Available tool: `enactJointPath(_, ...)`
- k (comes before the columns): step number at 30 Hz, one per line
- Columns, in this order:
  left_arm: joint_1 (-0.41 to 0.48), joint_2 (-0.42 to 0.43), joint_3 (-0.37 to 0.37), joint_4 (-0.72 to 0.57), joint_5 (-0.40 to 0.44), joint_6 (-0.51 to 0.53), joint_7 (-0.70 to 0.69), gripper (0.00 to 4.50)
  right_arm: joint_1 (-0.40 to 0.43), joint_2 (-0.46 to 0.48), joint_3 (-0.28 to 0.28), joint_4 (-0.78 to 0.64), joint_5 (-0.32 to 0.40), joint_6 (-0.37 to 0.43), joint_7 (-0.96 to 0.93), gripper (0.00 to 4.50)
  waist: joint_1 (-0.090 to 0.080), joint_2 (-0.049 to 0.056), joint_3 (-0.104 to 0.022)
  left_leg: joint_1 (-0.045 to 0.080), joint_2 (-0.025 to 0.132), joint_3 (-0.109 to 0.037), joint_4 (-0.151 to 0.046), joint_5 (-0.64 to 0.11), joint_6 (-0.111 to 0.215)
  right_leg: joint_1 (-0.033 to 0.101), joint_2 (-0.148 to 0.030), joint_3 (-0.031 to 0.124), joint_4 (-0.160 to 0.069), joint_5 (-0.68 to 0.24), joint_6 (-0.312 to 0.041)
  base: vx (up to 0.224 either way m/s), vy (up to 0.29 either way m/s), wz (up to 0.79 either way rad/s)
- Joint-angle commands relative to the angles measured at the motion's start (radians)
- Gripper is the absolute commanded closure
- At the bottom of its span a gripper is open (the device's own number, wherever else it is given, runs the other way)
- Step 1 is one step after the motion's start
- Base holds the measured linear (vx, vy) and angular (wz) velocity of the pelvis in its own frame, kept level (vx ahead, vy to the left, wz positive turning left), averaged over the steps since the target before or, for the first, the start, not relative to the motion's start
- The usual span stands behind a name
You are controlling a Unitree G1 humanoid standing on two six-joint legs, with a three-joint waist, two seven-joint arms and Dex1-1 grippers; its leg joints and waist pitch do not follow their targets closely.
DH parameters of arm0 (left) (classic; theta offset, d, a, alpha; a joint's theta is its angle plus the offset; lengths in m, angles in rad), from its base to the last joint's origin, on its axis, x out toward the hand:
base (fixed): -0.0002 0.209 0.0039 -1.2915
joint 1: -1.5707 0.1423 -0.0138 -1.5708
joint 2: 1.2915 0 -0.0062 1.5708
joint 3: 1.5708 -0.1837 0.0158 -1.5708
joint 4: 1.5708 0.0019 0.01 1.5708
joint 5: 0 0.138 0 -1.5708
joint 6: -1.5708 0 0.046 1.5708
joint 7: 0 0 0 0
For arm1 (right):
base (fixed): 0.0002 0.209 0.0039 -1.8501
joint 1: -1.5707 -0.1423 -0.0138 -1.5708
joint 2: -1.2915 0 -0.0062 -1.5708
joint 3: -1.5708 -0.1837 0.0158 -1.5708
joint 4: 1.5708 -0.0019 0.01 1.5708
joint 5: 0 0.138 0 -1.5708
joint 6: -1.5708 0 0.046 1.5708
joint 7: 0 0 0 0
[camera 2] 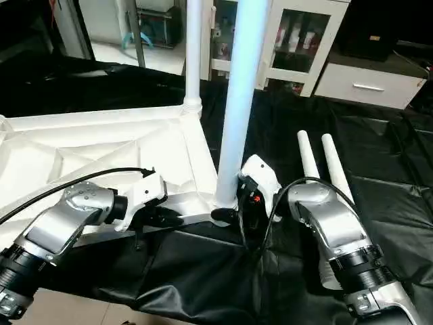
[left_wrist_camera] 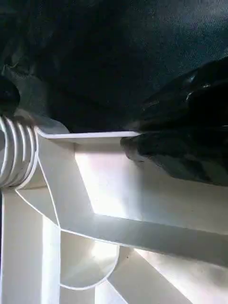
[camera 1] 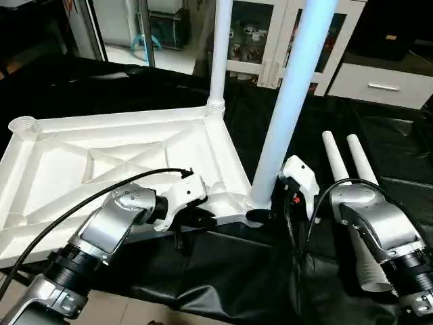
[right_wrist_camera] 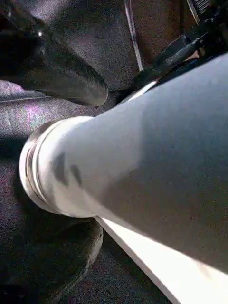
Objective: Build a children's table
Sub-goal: Rotate leg to tighten
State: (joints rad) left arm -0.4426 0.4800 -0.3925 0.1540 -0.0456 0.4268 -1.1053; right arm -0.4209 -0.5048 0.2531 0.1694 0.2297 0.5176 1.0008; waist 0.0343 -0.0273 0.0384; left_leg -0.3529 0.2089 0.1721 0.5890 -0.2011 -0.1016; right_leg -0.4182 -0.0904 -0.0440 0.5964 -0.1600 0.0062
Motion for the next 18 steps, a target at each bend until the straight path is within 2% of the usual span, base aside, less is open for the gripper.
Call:
enactJointPath(1,0.003,-0.005,-0.030,-0.025,-0.011,0.007,-0.033,4.50,-0.008,0.003,0.009,0.006,-0.009,-0.004,-0.005,0.77,0.001,0.002,-0.056,-0.001,0.011,0.009,-0.069,-0.179,0.036,0.055,-0.026,0.027,-0.054,-0.181,-0.229,0.000,0.000,0.00)
enactJointPath(9,0.004,-0.005,-0.033,-0.027,-0.012,0.012,-0.037,4.50,-0.005,0.007,0.010,0.009,-0.015,-0.007,-0.002,1.38,0.001,0.001,-0.057,-0.001,0.010,0.010,-0.067,-0.173,0.041,0.057,-0.026,0.028,-0.053,-0.170,-0.235,0.000,0.000,0.00)
enactJointPath(12,0.006,-0.004,-0.034,-0.029,-0.013,0.015,-0.039,4.50,-0.004,0.009,0.012,0.010,-0.016,-0.008,0.000,1.44,0.001,0.001,-0.057,-0.001,0.010,0.010,-0.067,-0.170,0.042,0.057,-0.026,0.027,-0.053,-0.167,-0.236,0.000,0.000,0.00)
enactJointPath(14,0.008,-0.002,-0.034,-0.035,-0.016,0.020,-0.043,4.50,-0.001,0.010,0.012,0.009,-0.017,-0.007,0.001,1.71,0.001,0.002,-0.057,-0.001,0.010,0.009,-0.067,-0.169,0.042,0.057,-0.026,0.027,-0.052,-0.166,-0.236,0.000,0.000,0.00)
enactJointPath(18,0.007,-0.006,-0.030,-0.029,-0.017,0.020,-0.038,4.50,0.000,0.032,0.000,0.029,-0.027,-0.020,-0.036,1.77,0.000,0.002,-0.058,-0.001,0.010,0.010,-0.066,-0.163,0.041,0.057,-0.027,0.027,-0.051,-0.160,-0.238,0.000,0.000,0.00)
